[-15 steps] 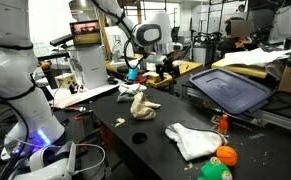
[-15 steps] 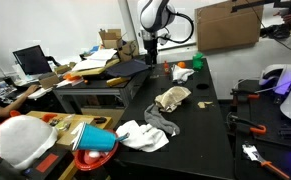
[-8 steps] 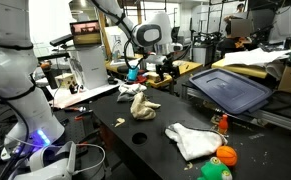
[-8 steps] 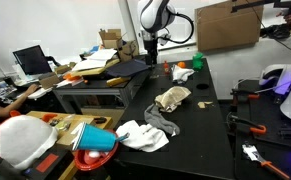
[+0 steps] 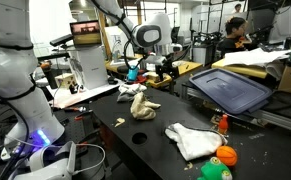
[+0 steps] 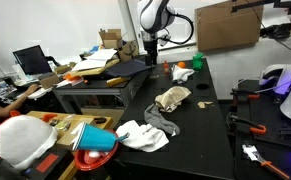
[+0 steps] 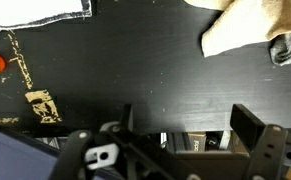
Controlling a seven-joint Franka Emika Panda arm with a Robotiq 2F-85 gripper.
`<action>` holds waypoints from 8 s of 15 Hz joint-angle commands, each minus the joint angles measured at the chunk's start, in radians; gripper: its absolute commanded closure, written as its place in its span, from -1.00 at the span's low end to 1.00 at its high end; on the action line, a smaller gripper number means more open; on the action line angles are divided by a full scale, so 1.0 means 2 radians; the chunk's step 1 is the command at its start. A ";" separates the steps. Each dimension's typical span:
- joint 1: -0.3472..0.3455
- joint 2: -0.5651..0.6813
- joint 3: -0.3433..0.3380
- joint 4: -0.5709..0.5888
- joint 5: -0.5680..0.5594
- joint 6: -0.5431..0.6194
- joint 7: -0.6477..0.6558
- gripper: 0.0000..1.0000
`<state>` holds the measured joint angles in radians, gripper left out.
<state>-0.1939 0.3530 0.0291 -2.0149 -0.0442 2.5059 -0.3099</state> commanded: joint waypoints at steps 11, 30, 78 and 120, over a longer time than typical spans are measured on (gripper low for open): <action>0.006 -0.066 0.010 -0.102 0.119 -0.041 -0.003 -1.00; 0.018 -0.094 -0.096 -0.246 0.076 0.082 0.295 -1.00; 0.130 0.006 -0.150 -0.242 0.092 0.242 0.380 -1.00; 0.801 -0.142 -0.768 -0.291 -0.166 0.071 0.377 0.99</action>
<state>1.3277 0.1565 -1.4493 -2.5768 -0.3366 2.7276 0.4903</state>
